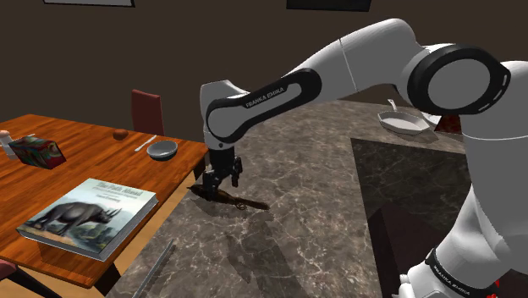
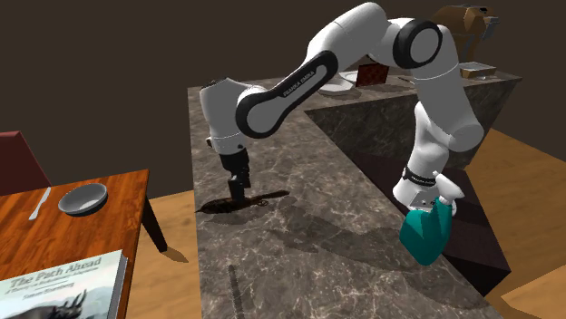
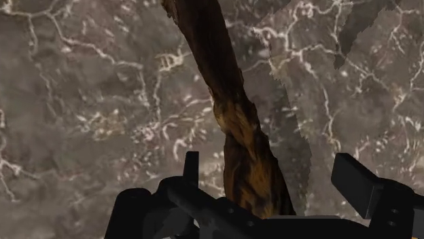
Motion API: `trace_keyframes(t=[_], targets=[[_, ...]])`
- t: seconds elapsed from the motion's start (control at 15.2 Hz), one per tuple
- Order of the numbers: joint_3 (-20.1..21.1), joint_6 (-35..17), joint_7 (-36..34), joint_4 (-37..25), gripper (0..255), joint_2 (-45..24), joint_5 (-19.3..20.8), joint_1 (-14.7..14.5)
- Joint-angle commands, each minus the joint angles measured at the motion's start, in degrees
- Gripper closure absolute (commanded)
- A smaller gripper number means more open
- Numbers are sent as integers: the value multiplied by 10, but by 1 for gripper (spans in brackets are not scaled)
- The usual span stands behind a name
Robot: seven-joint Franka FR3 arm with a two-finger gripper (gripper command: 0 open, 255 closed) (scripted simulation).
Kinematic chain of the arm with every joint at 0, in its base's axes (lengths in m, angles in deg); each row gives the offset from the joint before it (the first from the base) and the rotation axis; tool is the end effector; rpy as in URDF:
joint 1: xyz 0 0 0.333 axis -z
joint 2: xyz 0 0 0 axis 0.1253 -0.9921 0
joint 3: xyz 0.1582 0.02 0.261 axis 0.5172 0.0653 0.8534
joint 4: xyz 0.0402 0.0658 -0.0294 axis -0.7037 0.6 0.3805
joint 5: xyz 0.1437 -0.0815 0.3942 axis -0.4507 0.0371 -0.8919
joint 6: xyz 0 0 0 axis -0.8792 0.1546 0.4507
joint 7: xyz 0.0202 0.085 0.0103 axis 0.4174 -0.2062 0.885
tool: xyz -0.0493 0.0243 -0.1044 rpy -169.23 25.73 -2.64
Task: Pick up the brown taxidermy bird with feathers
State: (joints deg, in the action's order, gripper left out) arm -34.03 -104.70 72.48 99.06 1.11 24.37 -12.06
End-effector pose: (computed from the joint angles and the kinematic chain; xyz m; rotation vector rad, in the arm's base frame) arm 0.5965 0.3617 0.2832 -2.9773 -0.4773 0.2602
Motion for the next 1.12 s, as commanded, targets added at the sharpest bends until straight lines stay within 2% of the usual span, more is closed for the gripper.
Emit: trace_keyframes(t=[0.0, 0.33, 0.4, 1.06], targets=[[-1, -11, 1, 0, 0, -11, 1, -1], [-2, -31, 3, 8, 0, -24, 3, -2], [-2, -31, 3, 8, 255, -23, 3, -2], [-2, -26, 2, 6, 255, -20, 3, -2]])
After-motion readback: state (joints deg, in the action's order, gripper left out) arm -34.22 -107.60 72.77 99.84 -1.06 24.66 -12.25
